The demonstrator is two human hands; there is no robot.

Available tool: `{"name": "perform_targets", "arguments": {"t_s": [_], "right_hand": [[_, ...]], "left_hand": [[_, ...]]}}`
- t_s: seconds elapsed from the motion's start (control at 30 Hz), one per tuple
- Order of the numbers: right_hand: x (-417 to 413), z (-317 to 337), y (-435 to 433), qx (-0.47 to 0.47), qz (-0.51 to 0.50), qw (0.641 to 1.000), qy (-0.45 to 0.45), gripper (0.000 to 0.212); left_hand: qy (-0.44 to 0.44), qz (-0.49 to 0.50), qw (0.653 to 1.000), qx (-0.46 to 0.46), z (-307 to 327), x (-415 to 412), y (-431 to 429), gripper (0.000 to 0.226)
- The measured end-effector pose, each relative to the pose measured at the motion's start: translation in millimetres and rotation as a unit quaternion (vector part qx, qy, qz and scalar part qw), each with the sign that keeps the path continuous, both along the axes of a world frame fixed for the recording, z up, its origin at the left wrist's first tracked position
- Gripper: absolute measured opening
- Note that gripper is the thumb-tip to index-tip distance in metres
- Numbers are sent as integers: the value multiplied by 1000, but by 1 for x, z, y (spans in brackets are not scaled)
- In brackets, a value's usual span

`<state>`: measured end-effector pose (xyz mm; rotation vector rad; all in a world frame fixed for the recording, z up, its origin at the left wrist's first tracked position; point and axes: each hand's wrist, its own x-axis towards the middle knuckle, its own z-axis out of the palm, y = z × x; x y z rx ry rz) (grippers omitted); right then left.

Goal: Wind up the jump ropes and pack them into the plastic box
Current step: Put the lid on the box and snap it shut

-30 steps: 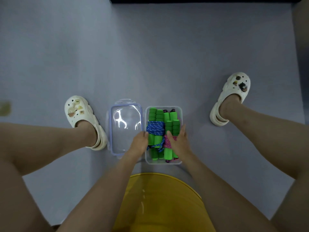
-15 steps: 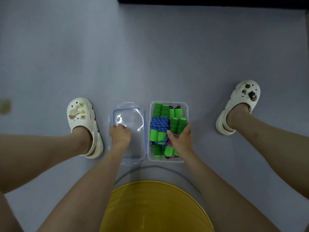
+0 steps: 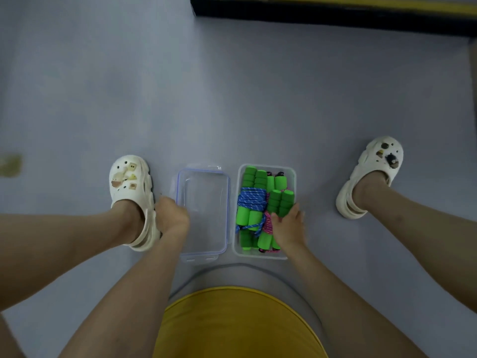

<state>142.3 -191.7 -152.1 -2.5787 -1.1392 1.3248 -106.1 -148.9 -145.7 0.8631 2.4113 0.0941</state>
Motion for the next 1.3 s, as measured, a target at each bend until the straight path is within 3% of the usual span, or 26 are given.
{"name": "perform_targets", "arguments": {"t_s": [0.1,0.2,0.3,0.37,0.43,0.5,0.6,0.63,0.7,0.77,0.87,0.97,1.07,1.13,1.2,1.3], "right_hand": [[-3,20,3,-37,10,999,-20,77],[-6,34,6,-43,23,999,1,63],[-7,48,8,0,24,999,49,33],[-11,67,15,26,-21,991,131,25],[-14,86,21,24,-105,966,234,27],[-17,105,25,-19,-195,917,346,36],[-20,118,31,-38,-238,859,452,45],[-22,119,31,-30,-238,857,457,46],[-20,120,32,2,-213,888,409,32],[-12,118,30,29,-196,903,381,18],[3,122,28,51,-187,909,370,18],[17,118,31,27,-168,911,377,26],[28,110,36,29,-176,905,386,29],[35,106,41,42,-178,903,388,28],[40,104,45,48,-183,901,391,22],[43,94,50,49,-188,916,352,13]], "left_hand": [[-9,-43,997,71,20,13,-3,29],[-32,-124,990,64,35,24,-4,53],[-56,-220,973,42,53,38,-5,36],[-51,-247,966,54,71,54,-7,29],[-27,-277,958,72,93,77,-12,26],[3,-322,942,90,114,103,-20,25],[10,-388,916,102,132,136,-39,32],[-1,-408,907,104,132,145,-47,41],[-27,-439,883,161,133,153,-60,56],[-98,-464,861,186,135,153,-67,60],[-149,-487,843,174,124,141,-65,60],[-155,-425,883,122,110,121,-46,41],[-119,-297,942,103,96,103,-18,45],[-155,-219,961,68,85,96,-1,52],[-242,-122,961,51,72,96,12,52],[-343,19,937,69,55,101,25,24]]}}
